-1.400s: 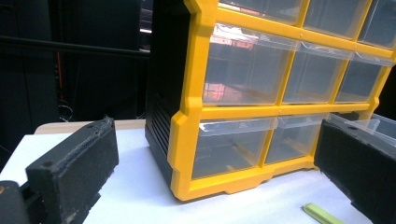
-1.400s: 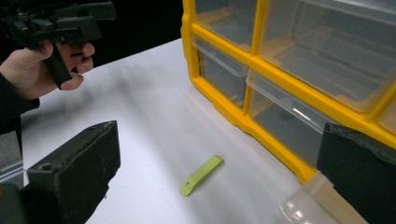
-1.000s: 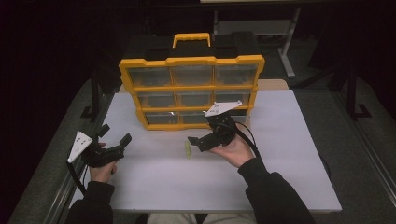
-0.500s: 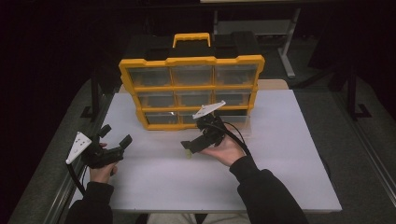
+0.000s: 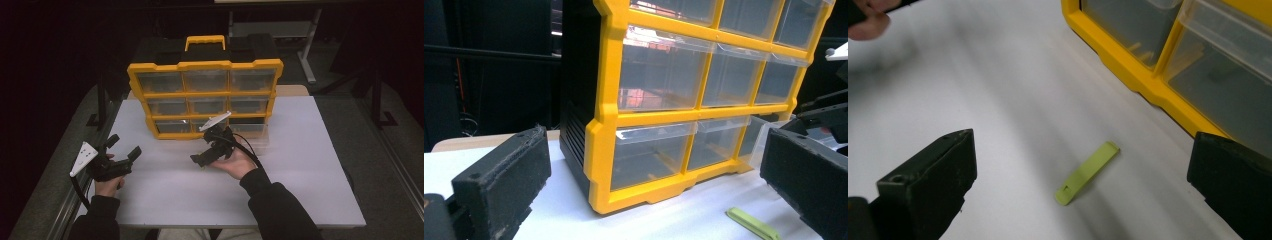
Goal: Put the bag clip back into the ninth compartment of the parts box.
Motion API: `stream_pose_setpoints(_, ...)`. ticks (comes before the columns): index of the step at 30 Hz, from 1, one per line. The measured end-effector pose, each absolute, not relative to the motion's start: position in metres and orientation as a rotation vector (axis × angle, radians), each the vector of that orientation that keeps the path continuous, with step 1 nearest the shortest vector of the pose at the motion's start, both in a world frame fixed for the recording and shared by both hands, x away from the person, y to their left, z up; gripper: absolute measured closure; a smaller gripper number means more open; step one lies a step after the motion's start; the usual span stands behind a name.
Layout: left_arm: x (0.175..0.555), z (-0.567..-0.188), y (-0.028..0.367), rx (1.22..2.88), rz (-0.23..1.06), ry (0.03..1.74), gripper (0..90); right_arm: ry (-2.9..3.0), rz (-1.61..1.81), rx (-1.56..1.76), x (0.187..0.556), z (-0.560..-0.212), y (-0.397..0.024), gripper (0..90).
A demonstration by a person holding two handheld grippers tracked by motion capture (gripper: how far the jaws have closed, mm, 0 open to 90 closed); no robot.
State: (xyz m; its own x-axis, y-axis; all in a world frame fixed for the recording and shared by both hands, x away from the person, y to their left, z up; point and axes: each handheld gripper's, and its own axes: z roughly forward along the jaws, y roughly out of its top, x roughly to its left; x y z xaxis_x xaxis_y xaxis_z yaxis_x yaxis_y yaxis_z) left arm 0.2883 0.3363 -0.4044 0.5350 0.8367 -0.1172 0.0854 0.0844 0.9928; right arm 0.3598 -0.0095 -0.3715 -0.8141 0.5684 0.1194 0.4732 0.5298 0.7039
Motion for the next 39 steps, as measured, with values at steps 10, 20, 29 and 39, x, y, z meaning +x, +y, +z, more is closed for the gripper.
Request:
stream_pose_setpoints(10, 0.289, -0.405, 0.337, 1.4, 0.653, 0.87, 0.0, 2.668, 1.058, 0.958, 0.364, -0.385, 0.0, 0.0)
stream_pose_setpoints(20, 0.289, -0.406, 0.337, 1.408, 0.651, 0.872, 0.0, 2.727, 0.933, 0.994, 0.366, -0.397, 0.01, 0.0)
stream_pose_setpoints(29, 0.289, -0.406, 0.336, 1.412, 0.652, 0.872, 0.0, 2.754, 0.859, 1.021, 0.368, -0.409, 0.02, 0.0)
stream_pose_setpoints(39, 0.289, -0.406, 0.338, 1.41, 0.663, 0.877, 0.0, 2.745, 0.806, 1.099, 0.372, -0.419, 0.027, 5.2)
